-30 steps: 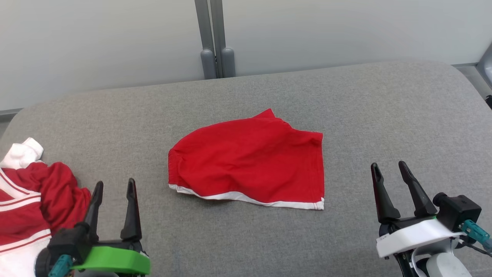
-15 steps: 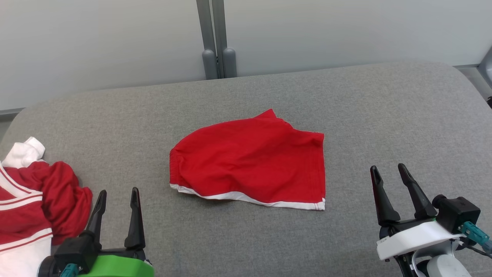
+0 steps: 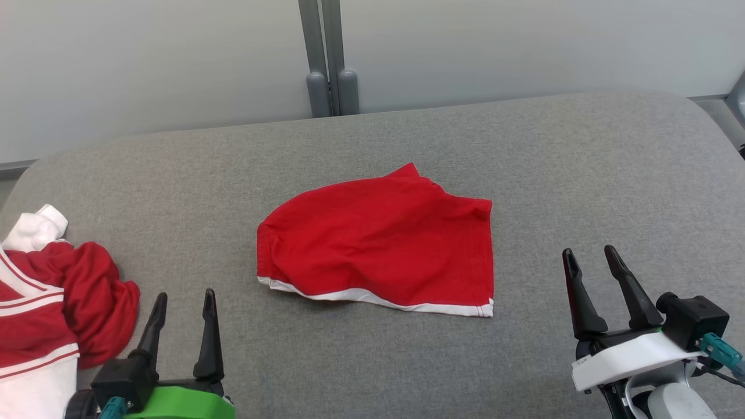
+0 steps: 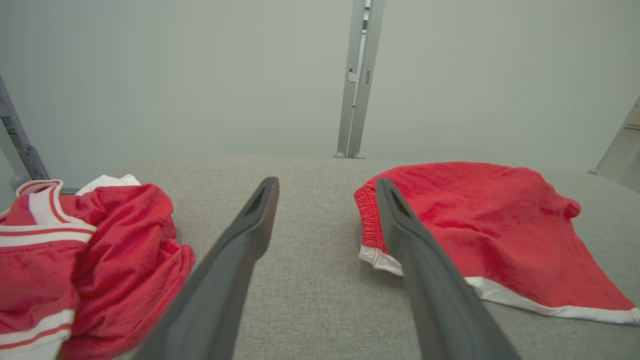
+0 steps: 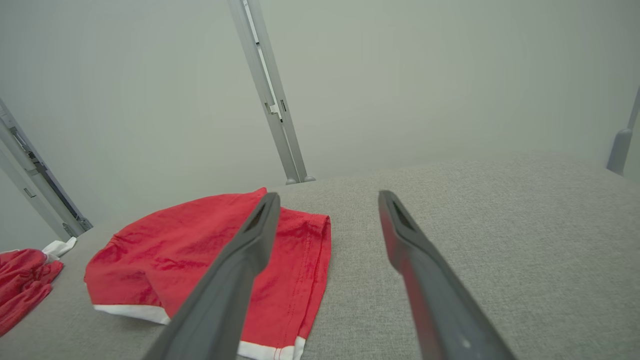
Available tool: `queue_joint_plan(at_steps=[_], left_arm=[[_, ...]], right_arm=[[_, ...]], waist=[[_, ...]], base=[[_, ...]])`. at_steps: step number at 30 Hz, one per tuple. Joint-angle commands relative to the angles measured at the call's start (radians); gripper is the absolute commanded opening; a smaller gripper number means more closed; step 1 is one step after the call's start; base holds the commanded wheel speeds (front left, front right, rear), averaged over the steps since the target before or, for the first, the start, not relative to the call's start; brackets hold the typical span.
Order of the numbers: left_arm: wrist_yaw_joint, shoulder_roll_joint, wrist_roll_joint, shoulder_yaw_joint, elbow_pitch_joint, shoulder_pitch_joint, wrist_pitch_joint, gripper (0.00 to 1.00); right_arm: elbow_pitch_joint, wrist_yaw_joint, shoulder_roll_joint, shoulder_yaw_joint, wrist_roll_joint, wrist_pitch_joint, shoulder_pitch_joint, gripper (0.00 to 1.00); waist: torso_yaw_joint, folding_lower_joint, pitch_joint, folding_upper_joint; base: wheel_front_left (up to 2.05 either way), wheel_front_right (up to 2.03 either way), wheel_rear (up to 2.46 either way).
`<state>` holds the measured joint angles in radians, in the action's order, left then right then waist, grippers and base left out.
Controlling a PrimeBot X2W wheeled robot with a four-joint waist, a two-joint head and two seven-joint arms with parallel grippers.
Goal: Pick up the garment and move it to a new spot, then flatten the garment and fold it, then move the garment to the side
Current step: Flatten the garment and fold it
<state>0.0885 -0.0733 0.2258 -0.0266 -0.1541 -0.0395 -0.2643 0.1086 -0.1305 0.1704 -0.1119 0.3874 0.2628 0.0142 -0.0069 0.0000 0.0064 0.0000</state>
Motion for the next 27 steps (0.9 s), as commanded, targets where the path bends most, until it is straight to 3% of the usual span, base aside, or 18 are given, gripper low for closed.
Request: queue_joint_plan(at_steps=[1, 6, 15, 27], left_arm=[[0.008, 0.001, -0.003, -0.002, -0.024, 0.01, 0.007, 1.0], [0.024, -0.024, 0.03, -0.038, -0.062, 0.036, 0.107, 1.0], [0.041, -0.118, 0.125, -0.132, -0.059, 0.109, 0.282, 1.0], [0.043, -0.245, 0.253, -0.311, -0.092, 0.245, 0.304, 1.0]], right_arm=[[0.01, 0.0, 0.01, -0.007, 0.01, 0.003, 0.009, 1.0], [0.092, 0.0, 0.041, -0.078, 0.042, -0.016, 0.035, 1.0], [0.233, 0.0, 0.083, -0.26, 0.174, -0.198, 0.161, 1.0], [0.335, 0.0, 0.091, -0.371, 0.237, -0.249, 0.263, 1.0]], waist=[[0.002, 0.0, 0.003, 0.0], [0.01, 0.0, 0.026, 0.0], [0.029, 0.0, 0.108, 0.0], [0.038, 0.0, 0.183, 0.0]], base=[[0.0, 0.0, 0.0], [0.0, 0.0, 0.0], [0.0, 0.0, 0.0], [0.0, 0.0, 0.0]])
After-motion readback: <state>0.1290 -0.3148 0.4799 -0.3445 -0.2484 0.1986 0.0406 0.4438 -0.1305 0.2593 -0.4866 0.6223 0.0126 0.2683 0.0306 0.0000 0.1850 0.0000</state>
